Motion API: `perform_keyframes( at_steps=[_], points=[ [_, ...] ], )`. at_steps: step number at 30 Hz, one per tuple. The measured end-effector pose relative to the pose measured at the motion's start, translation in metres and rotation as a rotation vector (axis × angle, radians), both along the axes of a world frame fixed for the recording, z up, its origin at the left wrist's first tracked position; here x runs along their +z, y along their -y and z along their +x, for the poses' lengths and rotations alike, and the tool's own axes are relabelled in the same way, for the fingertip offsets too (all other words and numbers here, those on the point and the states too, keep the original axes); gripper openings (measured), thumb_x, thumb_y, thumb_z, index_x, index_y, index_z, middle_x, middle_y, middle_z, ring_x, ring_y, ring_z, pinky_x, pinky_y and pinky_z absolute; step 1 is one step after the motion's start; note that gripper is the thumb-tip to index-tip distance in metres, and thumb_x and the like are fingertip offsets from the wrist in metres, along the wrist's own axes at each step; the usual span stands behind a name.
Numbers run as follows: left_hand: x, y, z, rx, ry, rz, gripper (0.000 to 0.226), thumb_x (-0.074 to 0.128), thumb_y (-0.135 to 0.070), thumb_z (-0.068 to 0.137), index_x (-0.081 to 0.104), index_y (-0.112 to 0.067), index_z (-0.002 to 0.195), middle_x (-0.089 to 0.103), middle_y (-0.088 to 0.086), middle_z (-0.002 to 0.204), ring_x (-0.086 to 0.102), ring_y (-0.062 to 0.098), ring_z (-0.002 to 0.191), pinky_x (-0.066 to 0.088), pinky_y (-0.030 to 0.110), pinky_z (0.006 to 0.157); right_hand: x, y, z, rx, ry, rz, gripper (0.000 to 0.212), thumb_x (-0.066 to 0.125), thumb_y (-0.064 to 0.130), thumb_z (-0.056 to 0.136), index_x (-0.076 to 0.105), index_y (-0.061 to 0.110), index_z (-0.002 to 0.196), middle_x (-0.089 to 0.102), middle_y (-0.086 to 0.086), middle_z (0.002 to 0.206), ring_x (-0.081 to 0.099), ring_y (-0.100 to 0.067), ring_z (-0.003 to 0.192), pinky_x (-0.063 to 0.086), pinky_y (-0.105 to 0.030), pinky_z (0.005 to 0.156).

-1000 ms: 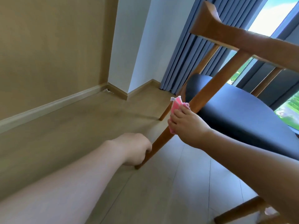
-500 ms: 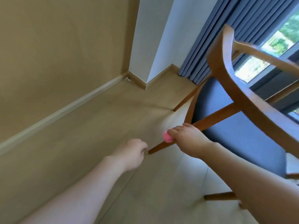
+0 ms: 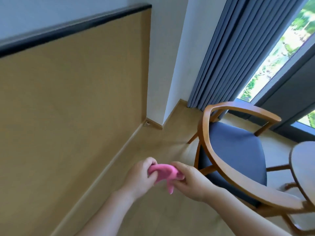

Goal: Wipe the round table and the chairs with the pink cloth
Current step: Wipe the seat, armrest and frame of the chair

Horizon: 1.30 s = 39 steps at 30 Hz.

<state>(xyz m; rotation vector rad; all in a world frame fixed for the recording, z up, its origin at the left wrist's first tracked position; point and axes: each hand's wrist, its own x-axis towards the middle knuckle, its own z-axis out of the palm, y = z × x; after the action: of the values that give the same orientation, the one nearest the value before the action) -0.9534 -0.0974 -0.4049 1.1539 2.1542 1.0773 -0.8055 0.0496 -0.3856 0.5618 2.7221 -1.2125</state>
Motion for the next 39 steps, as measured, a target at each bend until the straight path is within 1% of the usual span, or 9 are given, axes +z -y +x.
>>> perform_keyframes(
  at_steps=[3, 7, 9, 14, 17, 21, 27, 32, 39],
  points=[
    [0.022, -0.017, -0.012, -0.028, -0.025, 0.032, 0.008, 0.062, -0.010, 0.083, 0.058, -0.017, 0.080, 0.053, -0.007, 0.065, 0.047, 0.005, 0.058, 0.037, 0.018, 0.054, 0.006, -0.007, -0.004, -0.084, 0.016, 0.002, 0.053, 0.064, 0.064, 0.074, 0.047, 0.044, 0.121, 0.062, 0.016, 0.104, 0.059, -0.002, 0.098, 0.053, -0.024, 0.083],
    [0.030, -0.050, -0.021, -0.107, -0.055, 0.025, 0.008, 0.061, -0.014, 0.086, 0.058, -0.020, 0.084, 0.057, -0.009, 0.078, 0.051, 0.003, 0.072, 0.037, 0.012, 0.060, 0.004, -0.033, -0.015, -0.179, -0.067, 0.071, 0.018, 0.061, 0.026, 0.086, 0.062, 0.023, 0.103, 0.065, 0.006, 0.090, 0.062, -0.008, 0.083, 0.054, -0.033, 0.072],
    [0.030, -0.069, -0.027, -0.141, -0.053, 0.004, 0.011, 0.062, -0.014, 0.086, 0.057, -0.024, 0.087, 0.058, -0.009, 0.083, 0.052, 0.003, 0.076, 0.040, 0.015, 0.065, 0.004, -0.051, -0.021, -0.232, -0.099, 0.077, 0.011, 0.058, 0.016, 0.085, 0.064, 0.017, 0.095, 0.066, 0.004, 0.085, 0.061, -0.011, 0.078, 0.053, -0.037, 0.071],
    [0.019, -0.112, -0.042, -0.089, 0.074, -0.040, 0.030, 0.069, -0.006, 0.075, 0.056, -0.028, 0.091, 0.061, -0.007, 0.087, 0.056, 0.006, 0.078, 0.047, 0.025, 0.071, -0.004, -0.095, -0.039, -0.311, -0.165, 0.007, 0.008, 0.061, 0.020, 0.085, 0.064, 0.024, 0.091, 0.065, 0.007, 0.080, 0.061, -0.005, 0.075, 0.054, -0.029, 0.068],
    [0.010, -0.136, -0.057, -0.047, 0.118, -0.067, 0.028, 0.067, -0.004, 0.076, 0.057, -0.027, 0.089, 0.062, -0.007, 0.082, 0.057, 0.007, 0.073, 0.047, 0.027, 0.067, -0.015, -0.115, -0.052, -0.335, -0.148, -0.020, 0.007, 0.060, 0.020, 0.083, 0.062, 0.025, 0.088, 0.063, 0.008, 0.078, 0.060, -0.006, 0.075, 0.053, -0.030, 0.068],
    [0.006, -0.163, -0.081, -0.086, 0.124, -0.104, 0.023, 0.063, -0.006, 0.077, 0.057, -0.028, 0.080, 0.057, -0.012, 0.067, 0.048, 0.001, 0.060, 0.041, 0.021, 0.057, -0.021, -0.143, -0.075, -0.335, -0.116, -0.036, 0.008, 0.059, 0.020, 0.083, 0.059, 0.028, 0.082, 0.061, 0.010, 0.075, 0.058, -0.005, 0.072, 0.053, -0.027, 0.066],
    [0.003, -0.200, -0.127, -0.145, 0.096, -0.118, 0.027, 0.062, -0.004, 0.076, 0.055, -0.030, 0.074, 0.055, -0.016, 0.066, 0.046, 0.000, 0.059, 0.038, 0.016, 0.055, -0.020, -0.179, -0.113, -0.318, -0.109, -0.014, 0.007, 0.058, 0.018, 0.084, 0.061, 0.021, 0.090, 0.061, 0.010, 0.082, 0.057, -0.005, 0.078, 0.051, -0.027, 0.072],
    [-0.015, -0.245, -0.177, -0.231, 0.106, -0.121, 0.025, 0.062, -0.006, 0.071, 0.055, -0.030, 0.073, 0.055, -0.013, 0.068, 0.046, 0.003, 0.060, 0.037, 0.015, 0.054, -0.033, -0.202, -0.147, -0.454, -0.092, -0.014, 0.016, 0.057, 0.017, 0.085, 0.063, 0.022, 0.099, 0.064, 0.010, 0.089, 0.059, -0.005, 0.083, 0.051, -0.026, 0.074],
    [-0.046, -0.333, -0.253, -0.528, 0.118, -0.121, 0.030, 0.064, 0.003, 0.070, 0.053, -0.024, 0.072, 0.051, -0.006, 0.070, 0.045, 0.001, 0.060, 0.035, 0.012, 0.055, -0.055, -0.237, -0.218, -0.746, 0.019, 0.058, 0.018, 0.059, 0.014, 0.086, 0.064, 0.016, 0.104, 0.067, 0.001, 0.095, 0.062, -0.015, 0.086, 0.052, -0.036, 0.078]
  ],
)
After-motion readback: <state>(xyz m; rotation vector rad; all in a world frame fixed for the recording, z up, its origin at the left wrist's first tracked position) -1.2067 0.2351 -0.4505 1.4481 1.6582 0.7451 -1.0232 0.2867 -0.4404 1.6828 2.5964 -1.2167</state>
